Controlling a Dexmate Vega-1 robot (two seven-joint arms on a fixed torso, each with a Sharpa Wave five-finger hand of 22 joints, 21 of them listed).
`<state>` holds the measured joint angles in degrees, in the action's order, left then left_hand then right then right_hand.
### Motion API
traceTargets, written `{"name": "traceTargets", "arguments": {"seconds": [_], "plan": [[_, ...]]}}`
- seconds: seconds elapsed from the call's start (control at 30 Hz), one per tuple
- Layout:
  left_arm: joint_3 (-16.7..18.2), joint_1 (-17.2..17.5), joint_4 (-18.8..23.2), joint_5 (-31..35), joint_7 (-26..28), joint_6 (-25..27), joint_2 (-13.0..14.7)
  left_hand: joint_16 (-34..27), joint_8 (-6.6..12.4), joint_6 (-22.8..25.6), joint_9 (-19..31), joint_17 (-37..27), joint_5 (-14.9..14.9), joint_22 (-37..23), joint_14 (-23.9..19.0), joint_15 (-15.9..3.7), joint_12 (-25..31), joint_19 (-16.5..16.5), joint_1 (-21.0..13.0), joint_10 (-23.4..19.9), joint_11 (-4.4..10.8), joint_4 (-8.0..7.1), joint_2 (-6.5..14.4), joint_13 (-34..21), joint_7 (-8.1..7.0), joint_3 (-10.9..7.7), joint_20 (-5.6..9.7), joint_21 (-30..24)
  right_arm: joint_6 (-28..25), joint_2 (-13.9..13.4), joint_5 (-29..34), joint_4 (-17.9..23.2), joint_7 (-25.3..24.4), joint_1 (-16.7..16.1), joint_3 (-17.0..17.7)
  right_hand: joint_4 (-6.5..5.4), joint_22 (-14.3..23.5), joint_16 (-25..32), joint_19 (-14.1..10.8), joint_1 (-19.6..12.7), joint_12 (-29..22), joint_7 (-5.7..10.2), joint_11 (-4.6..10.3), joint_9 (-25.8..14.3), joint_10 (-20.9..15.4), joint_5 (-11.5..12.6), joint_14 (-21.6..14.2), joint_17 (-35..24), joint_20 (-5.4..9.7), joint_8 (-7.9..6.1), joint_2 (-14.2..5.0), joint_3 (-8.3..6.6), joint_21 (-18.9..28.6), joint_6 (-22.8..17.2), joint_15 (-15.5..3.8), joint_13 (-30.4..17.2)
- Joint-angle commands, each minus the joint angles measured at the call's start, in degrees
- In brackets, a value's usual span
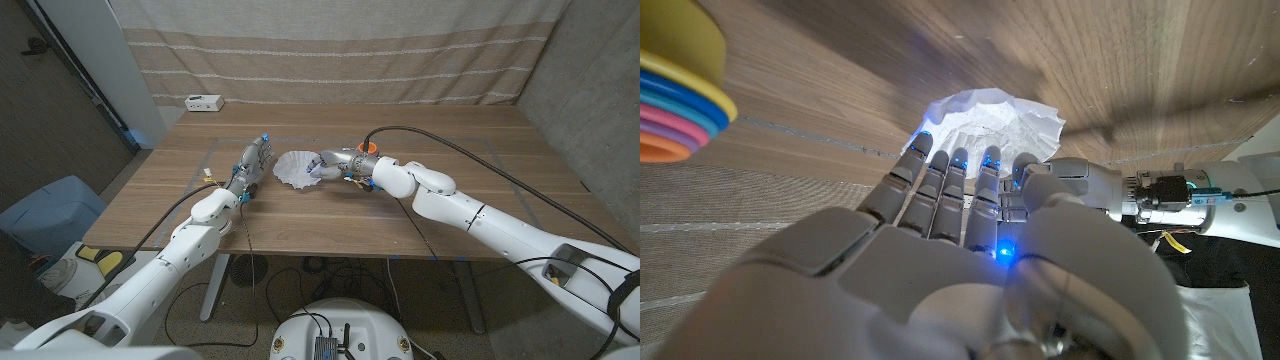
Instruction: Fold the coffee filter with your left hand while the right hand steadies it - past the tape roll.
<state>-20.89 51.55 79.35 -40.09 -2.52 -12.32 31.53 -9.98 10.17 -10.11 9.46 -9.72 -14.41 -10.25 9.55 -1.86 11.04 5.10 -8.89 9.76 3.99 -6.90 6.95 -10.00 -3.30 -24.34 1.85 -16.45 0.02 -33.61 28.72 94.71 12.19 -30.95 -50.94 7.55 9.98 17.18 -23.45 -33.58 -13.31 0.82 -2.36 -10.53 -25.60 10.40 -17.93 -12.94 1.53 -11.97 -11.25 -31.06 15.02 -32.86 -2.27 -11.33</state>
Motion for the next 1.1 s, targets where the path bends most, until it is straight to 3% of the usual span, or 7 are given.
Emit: {"name": "traceTargets", "arguments": {"seconds": [0.03, 0.37, 0.5, 0.6, 0.9, 1.1], "plan": [[0.1, 0.2, 0.4, -0.1, 0.2, 0.2, 0.1, -0.2, 0.06, -1.6, 0.3, -0.1, -0.1, -0.3, 2.3, -1.4, 0.2, -0.2, 0.2, 0.6, 0.02, 0.04, -0.4, -0.3, 0.28, 0.15, -0.01, 0.3, -2.0, 0.2, 0.6, -1.0, 1.8, 0.3, -0.7, -0.51, 0.3, 0.3, -0.4, -0.7, 0.2, -0.01, -0.02, -0.3, -0.8, 0.3, -0.4, -0.3, -0.06, -0.04, 0.01, -0.11, -0.1, -0.4, -0.74, -0.1], [-0.4, -0.3, 0.0, 0.0, -0.7, 0.4, 0.1, -0.4, 0.24, -1.1, 0.3, -0.1, -0.1, -0.3, 1.8, -1.19, 0.3, -0.3, 0.2, 0.1, -0.3, 0.1, -0.4, -0.3, 0.3, 0.22, -0.04, 0.4, -3.1, 0.4, -0.6, -2.3, 3.7, 0.4, -1.5, -0.91, 0.3, 0.6, -0.6, -0.8, 0.1, -0.33, -0.25, -0.3, -1.4, 0.2, -0.8, -0.5, -0.24, -0.1, 0.06, 0.03, -0.1, -1.2, -0.46, -0.1], [-1.1, -0.7, -0.9, 2.5, -0.6, -1.9, 0.0, -1.0, 1.42, 4.2, 0.3, 0.0, 0.0, -0.3, -1.4, -1.01, 1.3, -1.6, 0.0, -3.5, -0.4, 0.61, -0.1, -0.3, 0.65, 0.17, -0.63, 0.6, -3.9, 0.6, -0.9, -2.5, 4.3, 0.6, -1.8, -1.02, 0.3, 0.7, -0.7, -0.8, 0.1, -0.34, -0.28, -0.3, -1.4, 0.2, -0.8, -0.6, -0.26, -0.09, 0.06, 0.08, -0.1, -1.3, -0.45, -0.1], [-1.8, -0.6, 0.2, 5.3, 1.2, -2.2, 0.8, -1.2, 1.68, 7.1, 0.3, 0.1, 0.3, -0.2, -4.0, -0.69, 1.8, -2.8, -1.1, -6.0, -1.13, 1.65, 0.4, -0.2, 1.14, -0.51, -0.93, 0.6, -4.2, 0.4, -0.9, -2.5, 4.3, 0.6, -1.8, -1.12, 0.3, 0.7, -0.7, -0.8, 0.2, -0.4, -0.3, -0.3, -1.5, 0.2, -0.8, -0.7, -0.3, -0.05, 0.04, 0.1, -0.2, -1.4, -0.37, -0.1], [-4.7, -0.5, 6.5, 11.5, 5.8, 2.6, 2.7, -0.9, 1.18, 7.6, 0.3, 0.1, 0.5, -0.2, -4.9, 0.31, 1.6, -3.2, -2.1, -6.6, -2.45, 2.29, 1.4, -0.2, 2.16, -1.35, -1.35, 0.9, -4.3, 0.4, -1.4, -2.8, 4.0, 0.7, -2.0, -1.27, 0.3, 0.7, -0.7, -0.8, 0.2, -0.47, -0.23, -0.3, -1.5, 0.2, -0.8, -0.8, -0.33, 0.02, 0.05, 0.14, -0.2, -1.5, -0.5, -0.1], [-5.9, -1.1, 6.3, 11.7, 4.1, 0.4, 1.1, -0.7, 0.77, 7.3, 0.3, 0.0, 0.6, -0.3, -4.8, 0.43, 1.3, -2.9, -2.5, -6.5, -2.01, 2.21, 2.5, -0.3, 2.28, -2.02, -0.72, 1.2, -4.7, 0.1, -1.3, -2.3, 3.7, 0.5, -2.0, -1.35, 0.3, 0.8, -0.7, -0.9, 0.3, -0.51, -0.29, -0.3, -1.6, 0.2, -0.8, -0.8, -0.31, 0.09, 0.07, 0.17, -0.3, -1.5, -0.46, -0.1]]}}
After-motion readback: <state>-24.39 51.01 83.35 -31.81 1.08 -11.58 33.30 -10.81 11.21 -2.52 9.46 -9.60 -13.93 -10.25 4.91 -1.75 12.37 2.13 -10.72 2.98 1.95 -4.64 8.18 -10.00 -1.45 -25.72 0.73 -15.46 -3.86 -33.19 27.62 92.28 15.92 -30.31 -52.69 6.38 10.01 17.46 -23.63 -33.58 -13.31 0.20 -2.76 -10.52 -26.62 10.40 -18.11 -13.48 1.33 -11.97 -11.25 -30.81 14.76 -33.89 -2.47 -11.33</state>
